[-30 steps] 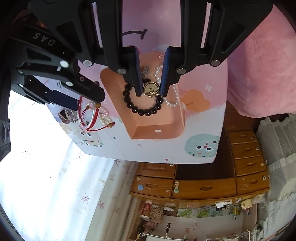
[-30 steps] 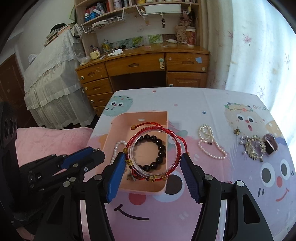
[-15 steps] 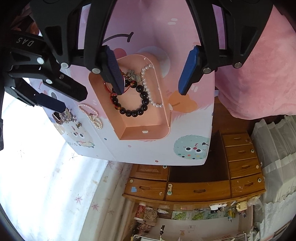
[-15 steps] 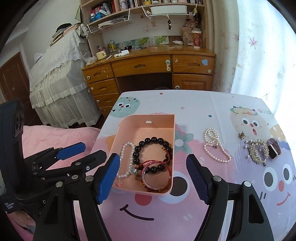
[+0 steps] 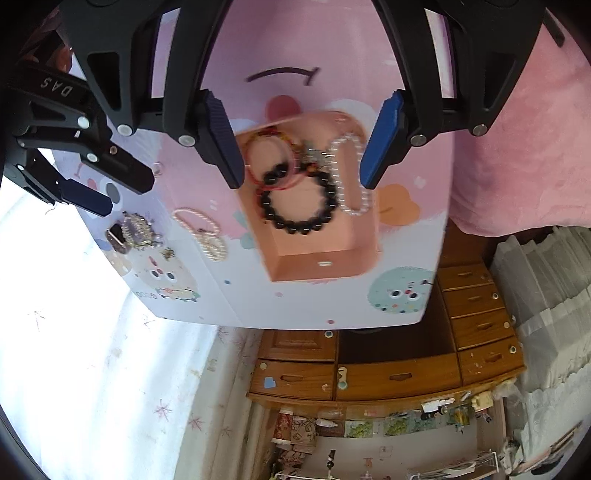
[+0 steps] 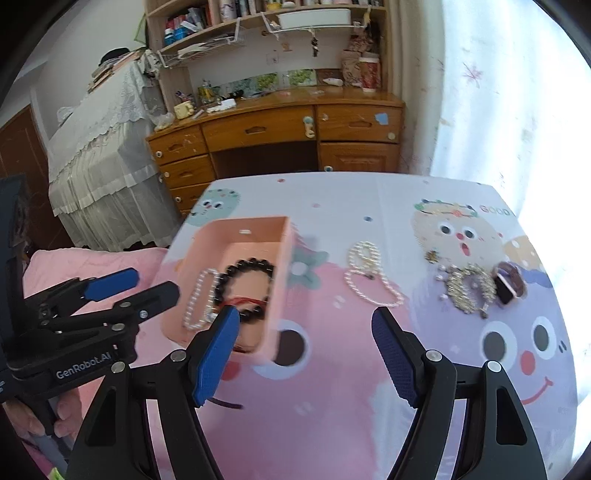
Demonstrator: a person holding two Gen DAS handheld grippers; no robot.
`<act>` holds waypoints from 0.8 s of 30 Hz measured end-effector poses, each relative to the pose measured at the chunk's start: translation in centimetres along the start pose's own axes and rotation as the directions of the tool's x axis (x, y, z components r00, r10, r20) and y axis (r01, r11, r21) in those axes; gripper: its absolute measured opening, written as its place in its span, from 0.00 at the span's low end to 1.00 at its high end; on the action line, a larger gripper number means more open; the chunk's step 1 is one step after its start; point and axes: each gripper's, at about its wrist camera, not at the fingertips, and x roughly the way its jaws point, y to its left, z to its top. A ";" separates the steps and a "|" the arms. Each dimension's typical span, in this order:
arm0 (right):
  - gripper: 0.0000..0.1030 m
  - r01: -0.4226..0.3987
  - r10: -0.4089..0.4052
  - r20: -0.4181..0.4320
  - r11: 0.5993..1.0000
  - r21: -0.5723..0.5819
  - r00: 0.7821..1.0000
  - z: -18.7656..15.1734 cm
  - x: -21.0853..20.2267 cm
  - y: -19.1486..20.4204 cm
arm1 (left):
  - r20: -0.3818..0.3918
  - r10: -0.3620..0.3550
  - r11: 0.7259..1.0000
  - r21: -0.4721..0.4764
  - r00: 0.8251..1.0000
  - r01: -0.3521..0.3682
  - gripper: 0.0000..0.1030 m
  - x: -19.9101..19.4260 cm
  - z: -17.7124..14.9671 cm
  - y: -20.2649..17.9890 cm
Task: Organize jewelry
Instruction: 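Move the left tool to the red-stone ring while the right tool approaches the pink watch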
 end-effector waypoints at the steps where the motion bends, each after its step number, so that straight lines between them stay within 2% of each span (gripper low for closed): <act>1: 0.73 -0.001 0.001 -0.001 1.000 0.021 1.000 0.0 -0.3 -1.6 | -0.007 -0.009 1.000 0.002 1.000 0.009 0.61 0.2 -0.1 -1.3; 4: 0.74 -0.016 0.017 -0.017 0.998 0.064 1.000 -0.1 -0.8 -5.9 | -0.001 0.003 1.000 0.006 1.000 -0.003 0.61 0.3 -0.1 -4.7; 7: 0.74 0.008 -0.007 -0.024 0.998 0.057 1.000 -0.3 -1.5 -10.5 | -0.020 -0.017 1.000 0.011 1.000 0.018 0.62 1.1 -0.1 -8.4; 11: 0.74 0.014 -0.012 -0.030 0.997 0.079 0.999 -0.3 -2.5 -16.2 | -0.031 0.035 0.999 0.010 0.999 -0.035 0.62 2.3 0.0 -12.5; 14: 0.77 0.003 0.000 -0.031 0.994 0.109 1.000 0.0 -2.9 -20.4 | -0.051 0.025 1.000 -0.008 0.998 -0.025 0.62 3.3 0.0 -15.0; 19: 0.78 -0.005 0.011 -0.047 0.991 0.132 0.999 1.1 -2.4 -25.5 | -0.089 0.025 0.999 -0.024 0.996 -0.027 0.62 5.5 -0.4 -18.4; 24: 0.78 0.012 -0.007 -0.066 0.996 0.085 0.998 2.2 -0.9 -29.1 | -0.136 0.043 0.999 -0.015 0.990 -0.045 0.62 7.8 -1.5 -20.8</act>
